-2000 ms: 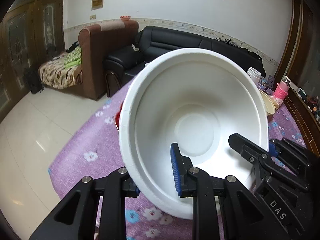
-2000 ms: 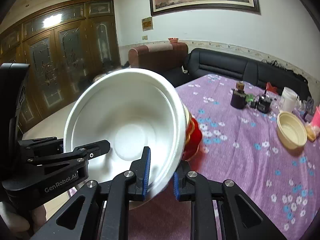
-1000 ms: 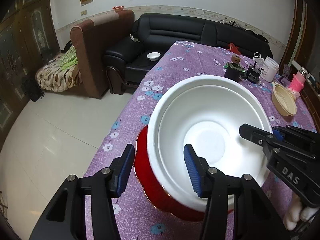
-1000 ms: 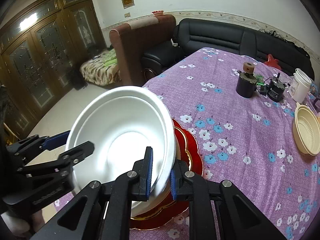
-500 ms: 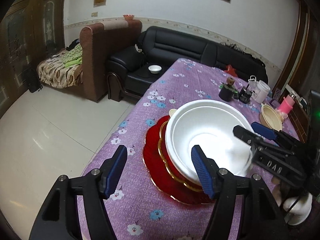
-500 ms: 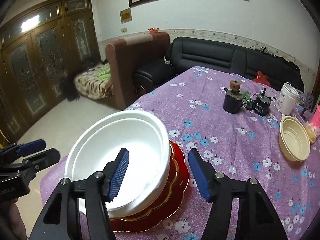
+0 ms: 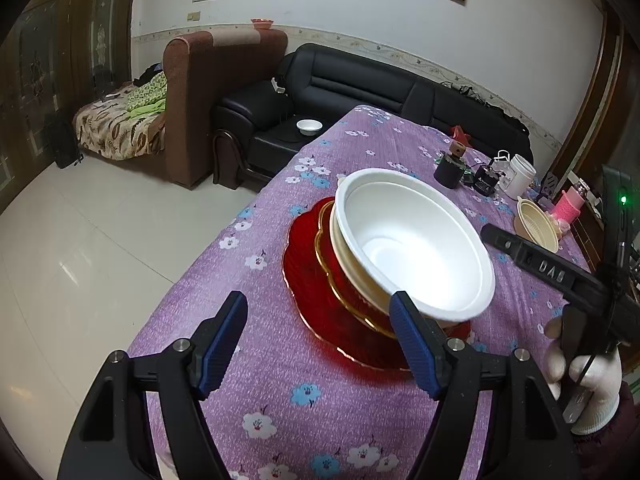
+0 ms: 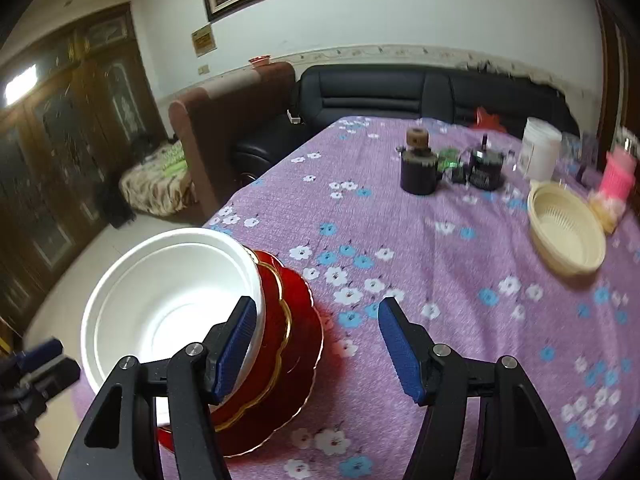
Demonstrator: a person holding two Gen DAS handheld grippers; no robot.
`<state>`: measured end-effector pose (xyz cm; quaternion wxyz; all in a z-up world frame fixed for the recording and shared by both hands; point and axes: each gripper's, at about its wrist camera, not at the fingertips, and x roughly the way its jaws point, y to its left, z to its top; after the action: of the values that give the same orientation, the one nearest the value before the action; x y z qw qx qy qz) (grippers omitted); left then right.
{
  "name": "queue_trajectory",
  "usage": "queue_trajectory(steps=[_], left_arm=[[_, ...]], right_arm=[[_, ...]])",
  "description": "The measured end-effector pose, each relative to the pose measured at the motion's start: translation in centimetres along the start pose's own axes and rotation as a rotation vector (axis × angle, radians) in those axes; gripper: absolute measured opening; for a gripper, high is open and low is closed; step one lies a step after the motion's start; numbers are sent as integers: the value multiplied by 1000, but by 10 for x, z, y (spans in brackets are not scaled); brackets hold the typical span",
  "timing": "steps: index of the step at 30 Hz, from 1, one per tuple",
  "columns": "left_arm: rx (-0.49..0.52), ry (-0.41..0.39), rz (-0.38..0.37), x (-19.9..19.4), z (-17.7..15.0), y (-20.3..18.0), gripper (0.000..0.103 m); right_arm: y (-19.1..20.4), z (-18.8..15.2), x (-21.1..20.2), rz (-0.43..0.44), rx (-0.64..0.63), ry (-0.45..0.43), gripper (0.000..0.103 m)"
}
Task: Organize plates and bowls
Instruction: 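Lower the white bowl into the beige bowl on the stack, release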
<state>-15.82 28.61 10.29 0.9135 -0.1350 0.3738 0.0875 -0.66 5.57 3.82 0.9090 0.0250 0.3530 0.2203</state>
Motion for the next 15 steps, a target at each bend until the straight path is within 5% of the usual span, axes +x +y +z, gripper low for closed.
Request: queue_trajectory(steps=[6, 15], left_arm=[[-1, -19, 30, -9, -8, -4, 73], [124, -67, 95, -24, -31, -58, 74]], right_arm=[[-4, 0, -28, 21, 11, -60, 68], [-31, -30, -44, 15, 20, -26, 69]])
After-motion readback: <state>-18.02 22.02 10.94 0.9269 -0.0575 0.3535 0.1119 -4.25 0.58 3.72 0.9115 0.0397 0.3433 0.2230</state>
